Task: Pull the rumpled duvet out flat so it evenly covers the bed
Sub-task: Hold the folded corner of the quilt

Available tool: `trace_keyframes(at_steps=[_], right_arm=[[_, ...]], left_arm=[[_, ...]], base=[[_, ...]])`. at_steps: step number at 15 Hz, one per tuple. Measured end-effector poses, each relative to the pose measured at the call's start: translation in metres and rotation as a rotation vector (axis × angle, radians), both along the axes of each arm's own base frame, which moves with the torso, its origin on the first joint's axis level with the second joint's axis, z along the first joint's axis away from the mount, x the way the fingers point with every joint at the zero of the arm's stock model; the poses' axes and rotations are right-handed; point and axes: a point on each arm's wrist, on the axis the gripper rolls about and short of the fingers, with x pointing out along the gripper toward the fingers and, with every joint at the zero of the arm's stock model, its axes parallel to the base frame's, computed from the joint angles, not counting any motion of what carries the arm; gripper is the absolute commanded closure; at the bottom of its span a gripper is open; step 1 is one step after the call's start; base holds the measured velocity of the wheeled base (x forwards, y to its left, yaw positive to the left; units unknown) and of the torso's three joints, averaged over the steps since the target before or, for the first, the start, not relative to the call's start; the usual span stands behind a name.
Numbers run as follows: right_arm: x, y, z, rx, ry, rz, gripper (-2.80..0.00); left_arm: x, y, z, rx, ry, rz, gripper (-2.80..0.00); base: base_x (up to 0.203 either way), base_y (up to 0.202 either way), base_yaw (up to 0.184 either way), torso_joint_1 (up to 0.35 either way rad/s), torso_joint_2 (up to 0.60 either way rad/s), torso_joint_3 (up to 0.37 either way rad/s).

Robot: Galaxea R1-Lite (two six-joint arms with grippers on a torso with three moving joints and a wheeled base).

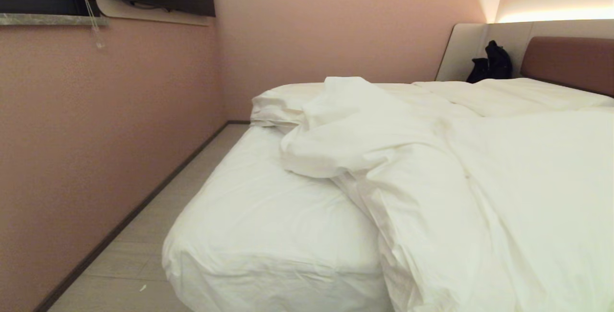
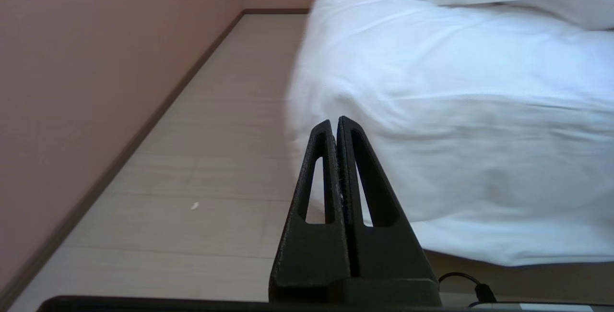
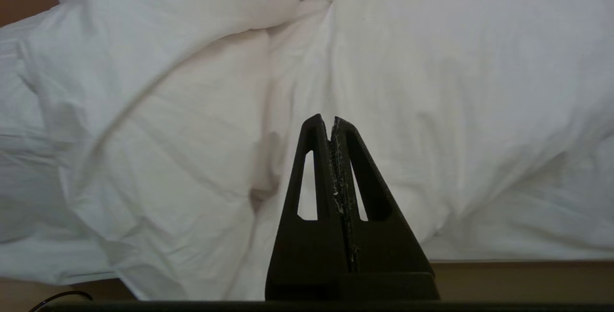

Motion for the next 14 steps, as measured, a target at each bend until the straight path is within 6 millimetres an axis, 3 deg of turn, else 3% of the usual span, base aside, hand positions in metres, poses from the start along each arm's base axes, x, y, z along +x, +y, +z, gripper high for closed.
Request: trace_keyframes(at_steps=[6,14], right_arm=[[0.0000,0.0000,0.0000,0.000,0.000,0.000,0.00],[0.0000,0.0000,0.0001,0.000,-0.001,0.000,0.00]], left_arm=[[0.0000,0.0000,0.0000,0.001,0.000,0.000,0.00],[0.0000,0.0001,-0.0003,0.010,0.003,0.002,0.00]], base=[[0.000,-0.184,0.001,0.003,0.00,0.001],[0.000,-0.009,0.000,0.000,0.00,0.000]])
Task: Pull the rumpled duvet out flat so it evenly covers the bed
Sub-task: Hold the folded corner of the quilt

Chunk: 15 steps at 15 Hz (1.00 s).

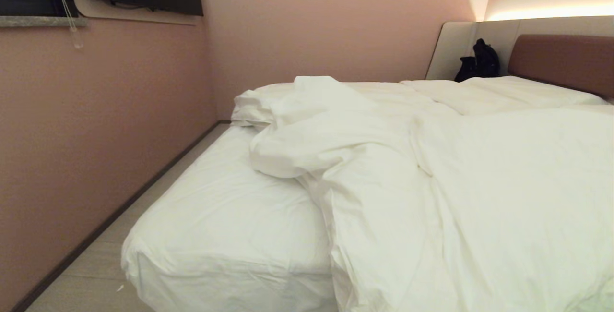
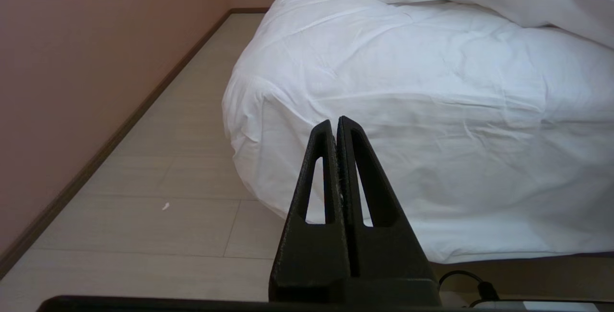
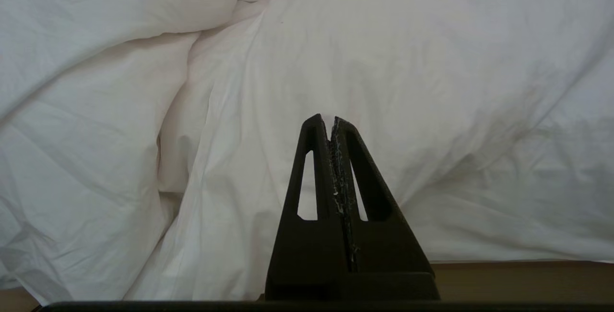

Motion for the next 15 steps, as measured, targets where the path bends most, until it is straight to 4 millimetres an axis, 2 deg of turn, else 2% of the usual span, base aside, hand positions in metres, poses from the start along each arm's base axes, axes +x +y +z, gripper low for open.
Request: trace_keyframes(at_steps=[6,12,15], right_arm=[[0.0000,0.0000,0.0000,0.000,0.000,0.001,0.00],[0.0000,0.0000,0.0000,0.001,0.000,0.000,0.00],[0.0000,0.0000,0.0001,0.002,-0.001,0.001,0.00]], left_arm=[[0.0000,0.0001,-0.0003,0.002,0.003,0.004,0.00],[0.0000,0.0000,-0.0003,0.004,0.003,0.003,0.00],[0.0000,0.0000,-0.0002,0.003,0.002,0.003,0.00]], base=[[0.001,-0.013,0.000,0.000,0.00,0.000],[0.000,-0.180,0.000,0.000,0.00,0.002],[0.000,-0.072,-0.003,0.002,0.00,0.002]])
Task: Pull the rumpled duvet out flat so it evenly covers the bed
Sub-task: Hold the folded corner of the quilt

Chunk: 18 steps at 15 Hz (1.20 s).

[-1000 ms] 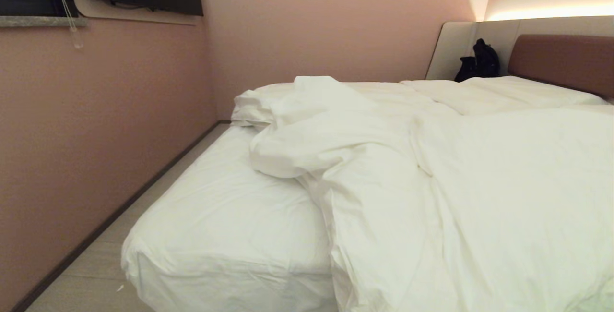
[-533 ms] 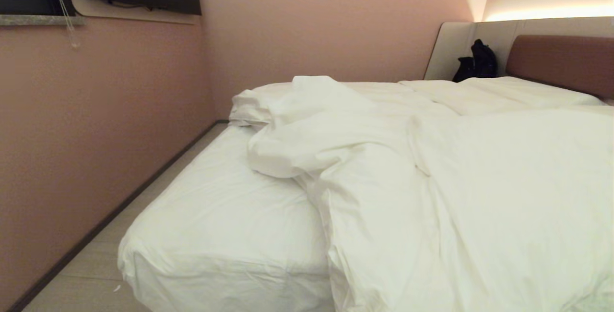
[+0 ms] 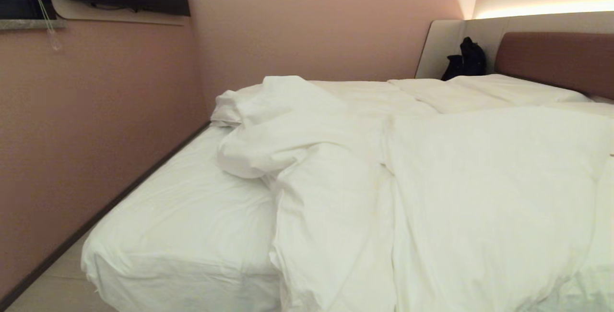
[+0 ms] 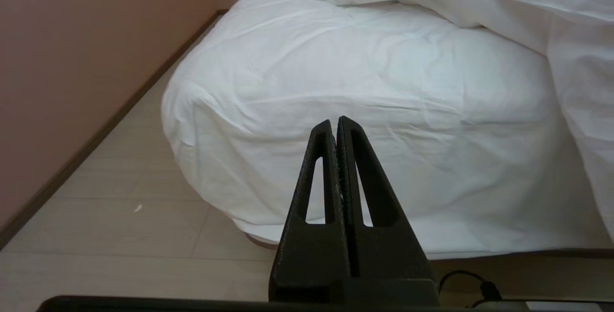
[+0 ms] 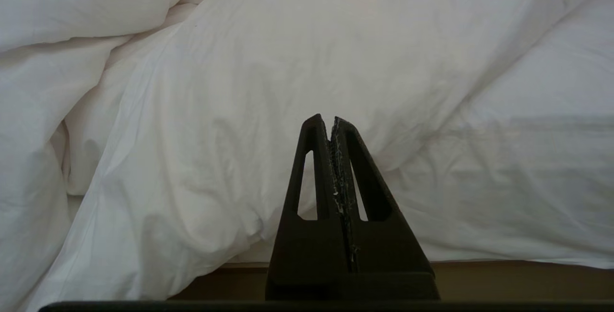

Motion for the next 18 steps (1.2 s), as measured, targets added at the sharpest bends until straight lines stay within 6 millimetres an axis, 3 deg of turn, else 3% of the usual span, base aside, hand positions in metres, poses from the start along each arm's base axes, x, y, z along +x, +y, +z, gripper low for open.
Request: trace_keyframes(at_steps=[11,15,18], right_arm=[[0.000,0.000,0.000,-0.001,0.001,0.000,0.00],[0.000,0.000,0.000,0.000,0.001,0.000,0.00],[0.000,0.000,0.000,0.000,0.001,0.000,0.00]], left_arm=[[-0.001,0.000,0.004,0.002,-0.013,-0.010,0.00],[-0.015,-0.003,0.051,-0.063,-0.071,-0.125,0.00],[-0.012,-0.004,0.097,-0.160,-0.053,-0.176,0.00]], base=[[0.000,0.000,0.000,0.000,0.00,0.000],[0.000,0.000,0.000,0.000,0.00,0.000],[0.000,0.000,0.000,0.000,0.00,0.000]])
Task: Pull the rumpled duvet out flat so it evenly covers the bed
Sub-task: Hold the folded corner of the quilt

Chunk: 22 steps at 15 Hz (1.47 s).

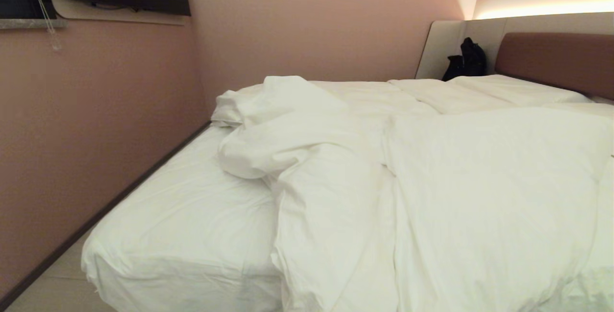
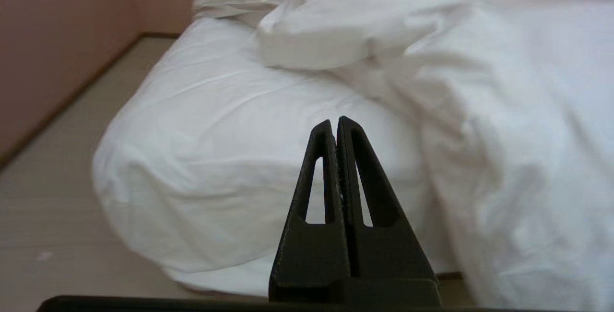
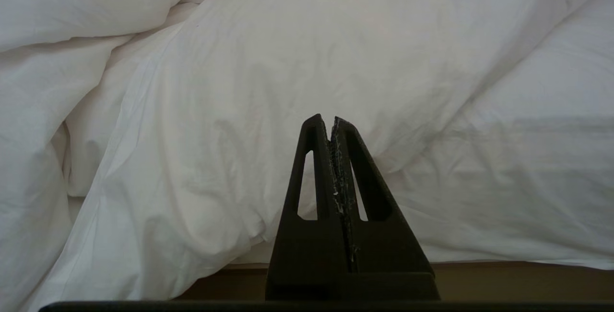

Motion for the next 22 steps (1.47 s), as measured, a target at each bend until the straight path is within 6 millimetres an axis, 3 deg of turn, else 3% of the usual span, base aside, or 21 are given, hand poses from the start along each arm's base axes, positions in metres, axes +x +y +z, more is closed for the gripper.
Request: trace_keyframes(at_steps=[2,4,7,10,14,17,19,22], right_arm=[[0.000,0.000,0.000,0.000,0.000,0.000,0.00],[0.000,0.000,0.000,0.000,0.000,0.000,0.00],[0.000,0.000,0.000,0.000,0.000,0.000,0.00],[0.000,0.000,0.000,0.000,0.000,0.000,0.00],[0.000,0.000,0.000,0.000,0.000,0.000,0.00],[0.000,0.000,0.000,0.000,0.000,0.000,0.00],[0.000,0.000,0.000,0.000,0.000,0.000,0.00],[0.000,0.000,0.000,0.000,0.000,0.000,0.00]], left_arm=[[0.019,0.000,0.031,-0.055,0.040,-0.013,0.00],[0.051,-0.001,0.062,-0.105,0.096,-0.019,0.00],[0.116,-0.001,0.102,-0.190,0.197,-0.015,0.00],[0.201,-0.002,0.118,-0.224,0.321,0.003,0.00],[0.333,-0.007,0.103,-0.114,0.445,-0.001,0.00],[0.418,-0.026,0.074,-0.017,0.509,0.012,0.00],[0.462,-0.037,0.049,0.058,0.536,0.008,0.00],[0.505,-0.047,0.014,0.216,0.528,-0.032,0.00]], base=[[0.000,0.000,0.000,0.000,0.00,0.000],[0.000,0.000,0.000,0.000,0.00,0.000],[0.000,0.000,0.000,0.000,0.00,0.000],[0.000,0.000,0.000,0.000,0.00,0.000],[0.000,0.000,0.000,0.000,0.00,0.000],[0.000,0.000,0.000,0.000,0.00,0.000],[0.000,0.000,0.000,0.000,0.00,0.000],[0.000,0.000,0.000,0.000,0.00,0.000]])
